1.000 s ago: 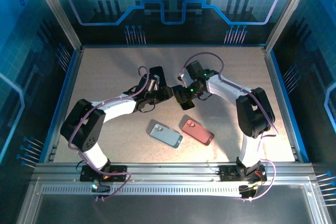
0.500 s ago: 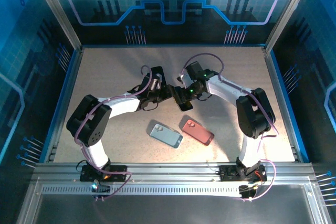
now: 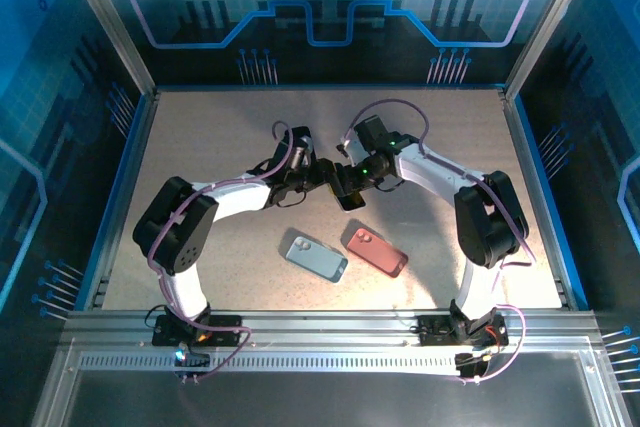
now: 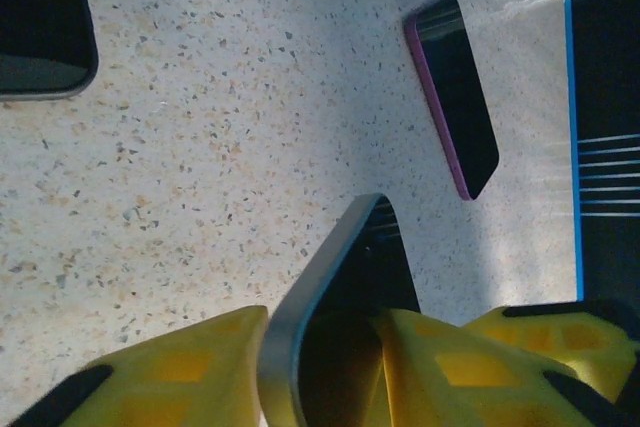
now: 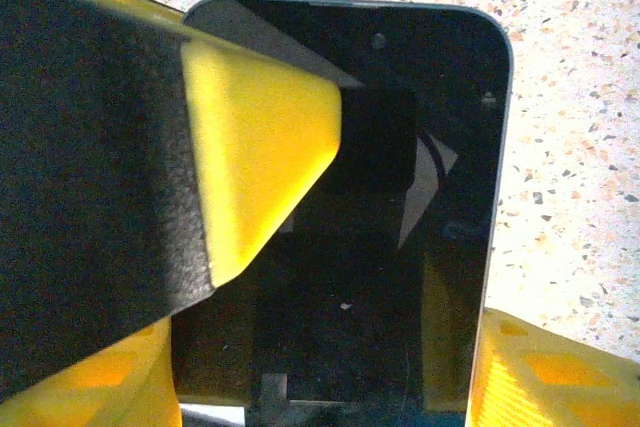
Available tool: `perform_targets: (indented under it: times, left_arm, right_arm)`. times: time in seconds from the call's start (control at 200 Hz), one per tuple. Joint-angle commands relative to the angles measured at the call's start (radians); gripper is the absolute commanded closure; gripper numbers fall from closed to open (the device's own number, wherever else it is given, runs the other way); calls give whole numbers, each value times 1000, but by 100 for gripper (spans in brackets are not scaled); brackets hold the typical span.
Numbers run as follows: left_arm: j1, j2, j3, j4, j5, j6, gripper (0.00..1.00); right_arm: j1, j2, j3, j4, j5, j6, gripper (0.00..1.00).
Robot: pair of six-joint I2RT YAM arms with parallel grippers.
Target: Put the phone into the phone case
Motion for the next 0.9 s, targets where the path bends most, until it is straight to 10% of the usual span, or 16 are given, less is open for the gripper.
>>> perform_targets:
  times: [0.0,0.165,0.3,0.44,0.685,0.77,0.896]
  left_arm:
    - [-11,22,22,2,16,2,74]
    - [-12,21,26,3,20,2,100]
    - [-13,-1,11,2,11,-1,100]
    - [-13,-44,-11,-11,-17,9,100]
    - [-14,-138,-49,-43,-111,5,100]
    - [-16,-174,-62,-40,-146,-2,100]
    - [-17,-211,-56,-46,-175,12,100]
  right_arm:
    - [13,-60,-6,25,-54,14,49]
    - [13,-73,-23,36,-66,21,53]
    - [10,-80,-47,56,-77,27,51]
    - [-4,-111,-105,105,-108,54,22]
    - [-78,-208,-273,254,-196,173,24]
    - [-95,-258,-349,325,-176,229,36]
    - [-114,-312,-428,377,-132,302,94]
